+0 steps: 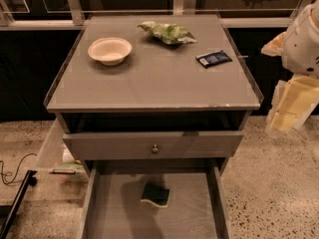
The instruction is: Pick sponge from middle drawer and place on counter
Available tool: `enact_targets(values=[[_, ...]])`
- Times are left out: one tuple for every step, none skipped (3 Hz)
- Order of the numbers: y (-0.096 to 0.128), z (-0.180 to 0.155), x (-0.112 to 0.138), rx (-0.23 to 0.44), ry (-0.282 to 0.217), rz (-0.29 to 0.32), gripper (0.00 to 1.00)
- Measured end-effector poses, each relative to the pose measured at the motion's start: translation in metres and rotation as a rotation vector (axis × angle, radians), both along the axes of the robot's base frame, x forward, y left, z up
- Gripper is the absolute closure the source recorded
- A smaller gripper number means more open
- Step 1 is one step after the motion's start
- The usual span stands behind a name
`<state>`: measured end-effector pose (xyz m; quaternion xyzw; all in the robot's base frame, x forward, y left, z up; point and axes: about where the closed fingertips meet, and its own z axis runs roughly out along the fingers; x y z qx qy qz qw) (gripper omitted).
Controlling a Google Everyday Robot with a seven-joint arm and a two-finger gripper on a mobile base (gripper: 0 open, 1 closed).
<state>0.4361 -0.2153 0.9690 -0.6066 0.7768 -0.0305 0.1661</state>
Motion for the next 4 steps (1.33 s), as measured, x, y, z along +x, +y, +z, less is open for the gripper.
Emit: enact_targets(values=[[0.006, -0.031, -0.008, 0.057, -0.018, 0.043, 0.0], [0.016, -0.094, -0.022, 0.189, -0.027, 0.107, 0.0], [0.033, -0.153, -0.03, 0.305, -0.041, 0.17, 0.0], [0.035, -0.156, -0.03, 0.302, -0.059, 0.206, 0.0]])
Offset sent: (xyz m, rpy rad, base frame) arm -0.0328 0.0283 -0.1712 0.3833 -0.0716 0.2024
